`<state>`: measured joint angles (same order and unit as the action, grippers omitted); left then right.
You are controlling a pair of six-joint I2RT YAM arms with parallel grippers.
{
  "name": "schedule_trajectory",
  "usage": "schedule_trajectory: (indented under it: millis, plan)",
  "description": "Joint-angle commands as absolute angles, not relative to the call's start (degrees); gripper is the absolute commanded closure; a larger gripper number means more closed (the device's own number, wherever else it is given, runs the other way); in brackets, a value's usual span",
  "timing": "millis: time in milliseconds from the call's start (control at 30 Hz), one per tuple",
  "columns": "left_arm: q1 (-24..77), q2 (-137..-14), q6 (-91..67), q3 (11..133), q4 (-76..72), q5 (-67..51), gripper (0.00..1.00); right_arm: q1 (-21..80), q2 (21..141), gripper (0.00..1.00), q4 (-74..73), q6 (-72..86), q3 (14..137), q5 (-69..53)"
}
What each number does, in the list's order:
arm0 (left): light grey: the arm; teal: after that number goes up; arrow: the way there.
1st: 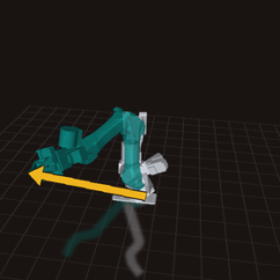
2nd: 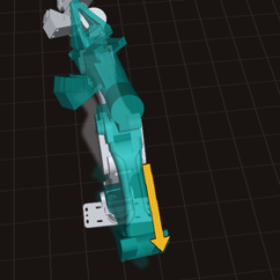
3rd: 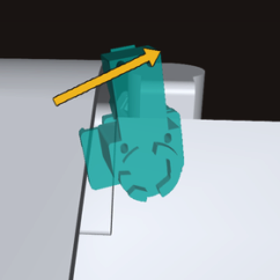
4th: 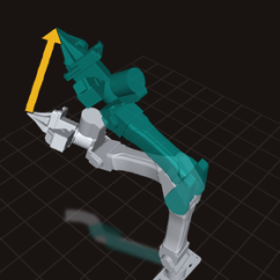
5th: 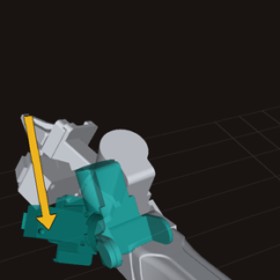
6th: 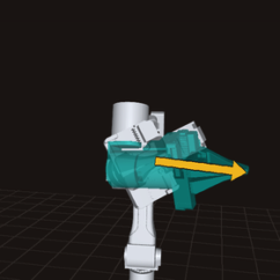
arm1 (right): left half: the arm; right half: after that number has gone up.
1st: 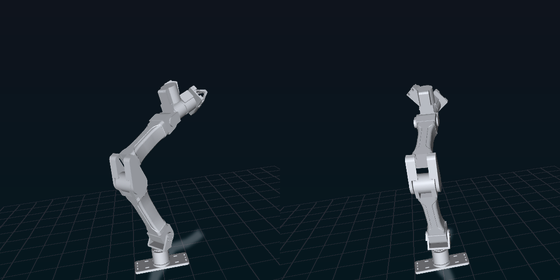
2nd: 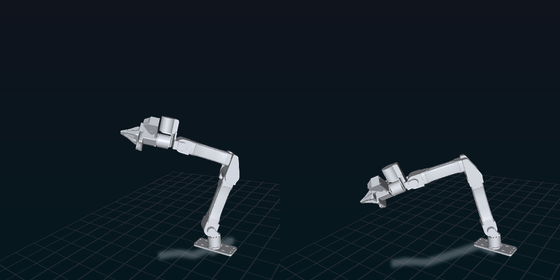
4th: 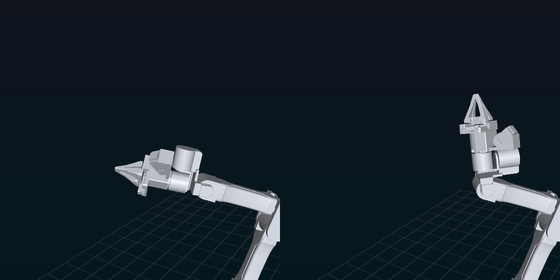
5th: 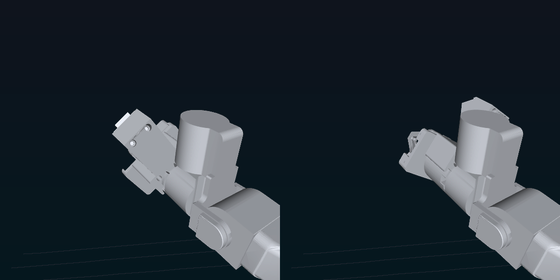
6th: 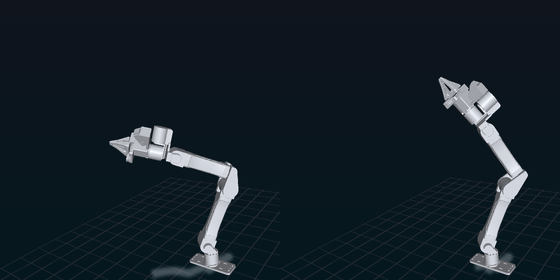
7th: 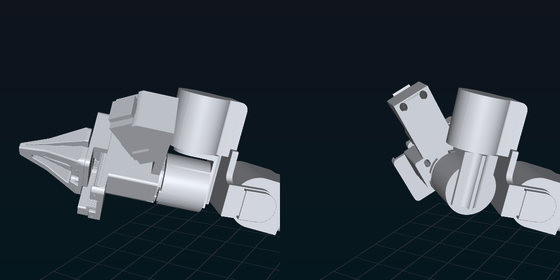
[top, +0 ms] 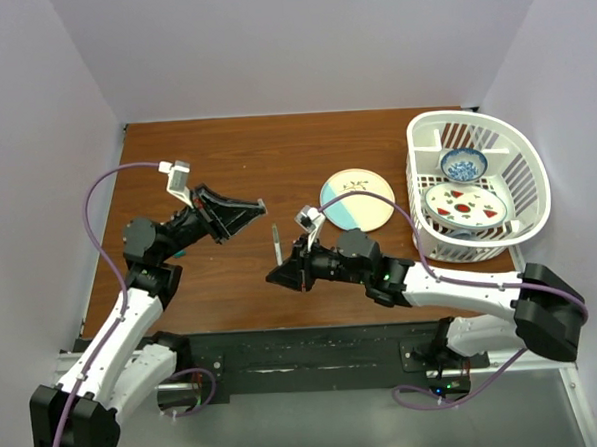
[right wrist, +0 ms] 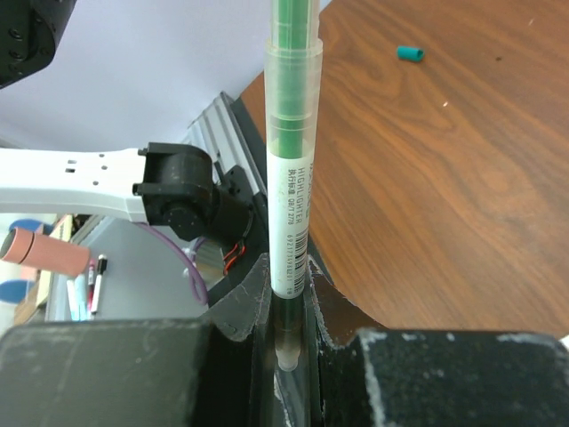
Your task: Insert the pens into the pen caps
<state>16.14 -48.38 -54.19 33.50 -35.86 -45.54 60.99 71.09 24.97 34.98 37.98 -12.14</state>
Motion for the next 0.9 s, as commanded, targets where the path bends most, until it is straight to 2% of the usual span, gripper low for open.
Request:
schedule_trajectory:
  millis: [0,867]
  plan:
    - [16.87,-49.13,-53.44,33.05,-38.42,-46.14,1.0,60.91,71.98,1.0,29.71,36.82,41.75,-15.29]
    - [17.84,-50.36,-50.89,33.4,-33.66,-44.39,1.0,60.91,70.93,1.0,28.48,36.91,42.71,-14.5]
